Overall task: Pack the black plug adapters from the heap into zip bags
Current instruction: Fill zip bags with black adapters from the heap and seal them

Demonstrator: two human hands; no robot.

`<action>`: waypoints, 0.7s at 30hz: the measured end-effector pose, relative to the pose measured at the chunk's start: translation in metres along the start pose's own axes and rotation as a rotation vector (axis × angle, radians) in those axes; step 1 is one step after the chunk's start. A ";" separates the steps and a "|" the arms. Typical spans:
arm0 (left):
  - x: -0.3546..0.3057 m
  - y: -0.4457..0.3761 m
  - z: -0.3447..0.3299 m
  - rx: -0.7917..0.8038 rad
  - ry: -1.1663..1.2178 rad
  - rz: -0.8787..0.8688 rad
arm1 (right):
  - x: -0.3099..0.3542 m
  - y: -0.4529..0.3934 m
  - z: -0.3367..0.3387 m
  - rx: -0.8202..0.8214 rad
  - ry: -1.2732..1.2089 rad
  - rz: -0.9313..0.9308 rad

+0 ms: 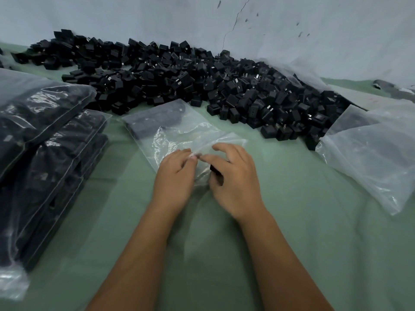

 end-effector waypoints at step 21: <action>-0.009 0.006 -0.005 -0.001 -0.080 -0.176 | -0.004 0.000 -0.004 0.137 0.434 -0.056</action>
Point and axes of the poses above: each hand's wrist, its own y-axis away from the middle knuckle, its own z-axis out of the back of the hand, x = y × z, the point moved 7 cm from there along -y, towards the middle knuckle, and after that the axes turned 10 degrees about -x, right-handed, at the moved point
